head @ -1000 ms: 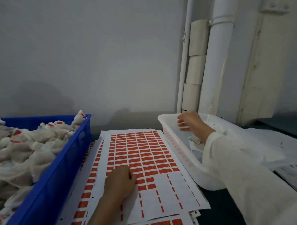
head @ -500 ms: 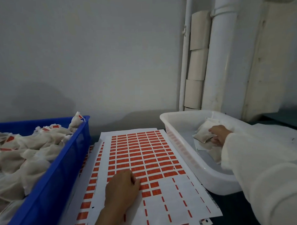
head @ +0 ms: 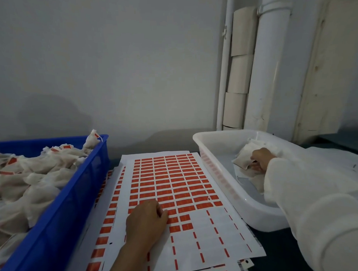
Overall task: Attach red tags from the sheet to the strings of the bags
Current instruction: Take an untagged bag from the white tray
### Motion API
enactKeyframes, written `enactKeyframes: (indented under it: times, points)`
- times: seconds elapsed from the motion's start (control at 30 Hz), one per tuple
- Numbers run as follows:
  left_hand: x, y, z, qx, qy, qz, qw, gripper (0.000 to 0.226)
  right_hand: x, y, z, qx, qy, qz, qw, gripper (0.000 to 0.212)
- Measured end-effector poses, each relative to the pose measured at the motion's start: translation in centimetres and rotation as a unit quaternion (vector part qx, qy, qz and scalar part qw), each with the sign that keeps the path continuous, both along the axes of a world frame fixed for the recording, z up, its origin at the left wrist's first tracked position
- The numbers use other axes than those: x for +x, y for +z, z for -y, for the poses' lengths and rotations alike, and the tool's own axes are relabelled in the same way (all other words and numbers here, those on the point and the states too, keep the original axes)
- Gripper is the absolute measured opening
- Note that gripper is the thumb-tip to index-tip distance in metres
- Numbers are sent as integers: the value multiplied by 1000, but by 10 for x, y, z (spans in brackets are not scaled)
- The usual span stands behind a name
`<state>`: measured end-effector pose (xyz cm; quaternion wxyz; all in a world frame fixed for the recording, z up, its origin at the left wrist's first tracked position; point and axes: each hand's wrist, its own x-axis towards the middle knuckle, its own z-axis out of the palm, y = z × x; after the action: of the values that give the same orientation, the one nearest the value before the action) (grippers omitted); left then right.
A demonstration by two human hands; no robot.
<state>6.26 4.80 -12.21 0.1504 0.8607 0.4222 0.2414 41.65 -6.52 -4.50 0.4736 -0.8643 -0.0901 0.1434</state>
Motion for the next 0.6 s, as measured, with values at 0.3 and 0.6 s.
enactKeyframes:
  times: [0.3, 0.6]
  points:
    - [0, -2, 0, 11, -3, 27, 1000, 16, -17, 20, 4, -22, -41, 343, 938, 14]
    - [-1, -1, 2, -32, -3, 58, 998, 15, -85, 80, -16, 156, 91, 319, 930, 14]
